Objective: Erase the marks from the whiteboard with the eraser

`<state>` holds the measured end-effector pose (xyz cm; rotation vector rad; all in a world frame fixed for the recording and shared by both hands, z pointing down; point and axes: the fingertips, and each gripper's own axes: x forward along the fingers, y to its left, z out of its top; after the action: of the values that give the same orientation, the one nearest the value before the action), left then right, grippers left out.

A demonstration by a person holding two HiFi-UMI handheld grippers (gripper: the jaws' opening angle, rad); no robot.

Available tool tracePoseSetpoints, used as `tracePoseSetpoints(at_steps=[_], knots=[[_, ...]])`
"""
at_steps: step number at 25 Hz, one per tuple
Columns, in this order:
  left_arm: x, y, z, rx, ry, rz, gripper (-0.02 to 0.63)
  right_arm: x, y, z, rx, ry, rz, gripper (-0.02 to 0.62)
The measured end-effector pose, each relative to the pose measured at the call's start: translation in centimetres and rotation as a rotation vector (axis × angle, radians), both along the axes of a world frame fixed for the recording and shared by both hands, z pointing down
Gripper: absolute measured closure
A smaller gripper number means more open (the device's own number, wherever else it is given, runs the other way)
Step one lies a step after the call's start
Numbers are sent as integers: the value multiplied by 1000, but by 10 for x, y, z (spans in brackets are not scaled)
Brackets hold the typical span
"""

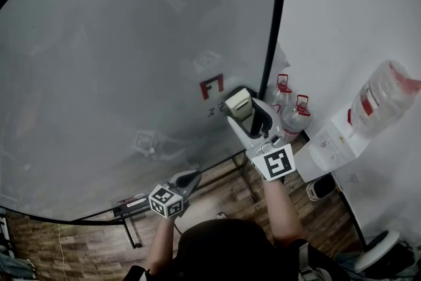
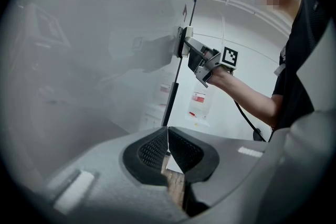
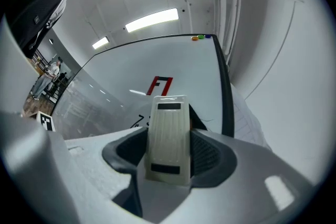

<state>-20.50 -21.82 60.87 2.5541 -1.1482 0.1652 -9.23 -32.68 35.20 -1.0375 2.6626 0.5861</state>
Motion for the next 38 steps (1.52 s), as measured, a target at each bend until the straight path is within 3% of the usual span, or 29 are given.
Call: tracePoseSetpoints(at_steps=[12,17,26,38], knots=[[-12,17,2,-3,11,-15,594,-62,44,6,26,15,-116,341],[-22,25,3,-8,16,-38,594,-85,57,26,10,198,-137,341],[-29,34,0,5,22,-72,594,-148,106,37,54,305,-290,341],[-27,33,-7,4,13,-126,594,-134,100,28,79,310,-323,341]])
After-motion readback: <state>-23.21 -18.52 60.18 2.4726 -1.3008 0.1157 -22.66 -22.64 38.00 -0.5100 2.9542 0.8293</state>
